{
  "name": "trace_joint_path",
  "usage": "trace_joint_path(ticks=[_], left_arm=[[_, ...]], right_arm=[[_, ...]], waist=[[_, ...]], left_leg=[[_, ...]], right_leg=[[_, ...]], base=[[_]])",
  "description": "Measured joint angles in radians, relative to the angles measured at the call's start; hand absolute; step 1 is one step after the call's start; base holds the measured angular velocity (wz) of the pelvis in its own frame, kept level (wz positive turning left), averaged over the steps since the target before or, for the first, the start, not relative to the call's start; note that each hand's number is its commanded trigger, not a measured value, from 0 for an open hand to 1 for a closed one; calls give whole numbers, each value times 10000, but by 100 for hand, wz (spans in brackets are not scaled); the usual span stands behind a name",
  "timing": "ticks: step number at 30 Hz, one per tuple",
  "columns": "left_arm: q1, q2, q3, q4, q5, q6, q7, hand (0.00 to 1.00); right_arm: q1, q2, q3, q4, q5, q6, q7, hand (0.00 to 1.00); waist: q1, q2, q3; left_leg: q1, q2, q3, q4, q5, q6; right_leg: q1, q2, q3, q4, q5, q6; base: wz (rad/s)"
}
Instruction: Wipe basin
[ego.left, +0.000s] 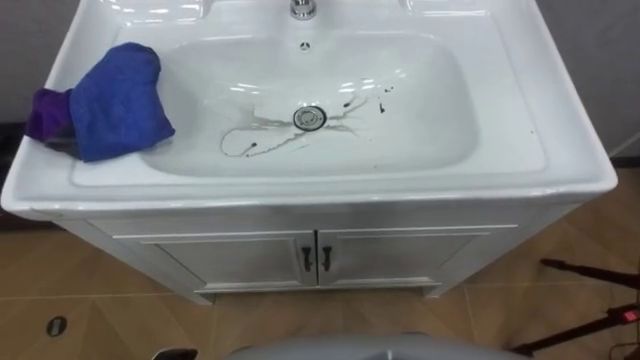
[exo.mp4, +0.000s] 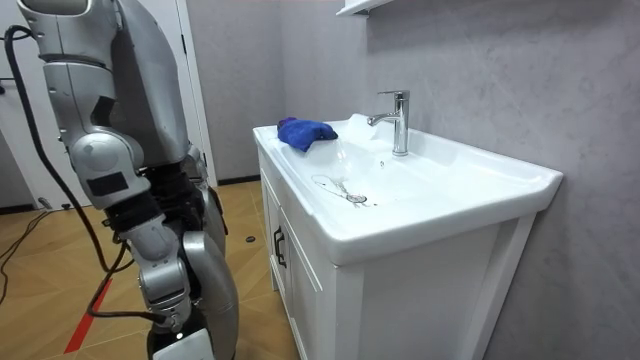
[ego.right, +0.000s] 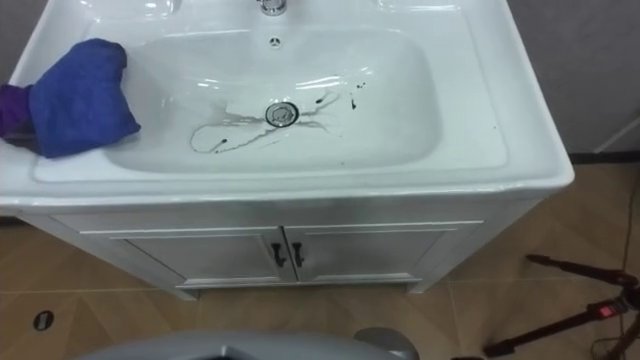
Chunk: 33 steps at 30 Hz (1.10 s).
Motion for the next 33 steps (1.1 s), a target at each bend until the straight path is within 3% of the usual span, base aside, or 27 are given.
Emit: trace_joint_path(ticks=[7, 22, 26, 30, 33], left_arm=[[346, -30, 508, -15, -883, 0, 390, 0], [871, -137, 1496, 54, -4569, -28, 1901, 0], [955, -206, 2745, -58, -4607, -261, 2528, 0], [1114, -209, 3487, -175, -5125, -493, 3899, 0], [1227, -191, 4299, -377, -5643, -794, 5067, 0]], right_arm=[[166, 9, 2, 263, 12, 45, 3, 0], [84, -7, -11, 597, 74, 114, -12, 0], [139, -59, -380, 561, 357, 77, -62, 0], [131, -114, -590, 568, 513, -148, -350, 0], [239, -268, -827, 584, 1111, -427, -499, 0]], waist=[[0, 6, -25], [336, 29, -28], [599, 81, -22], [614, 187, -59], [820, 248, -81]], left_leg=[[21, -7, -136, 5, 0, 0], [-89, -11, -414, 8, 0, 0], [-165, -23, -553, 25, 0, -1], [-261, -84, -722, 36, 4, -1], [-295, -193, -851, 55, 11, 12]], right_leg=[[172, -4, -152, -175, 28, 13], [300, -34, -468, -329, 42, 20], [300, -58, -603, -322, 17, 9], [296, -163, -840, -290, 3, 23], [267, -272, -886, -140, -95, 92]], base=[[6], [6], [10], [14], [11]])
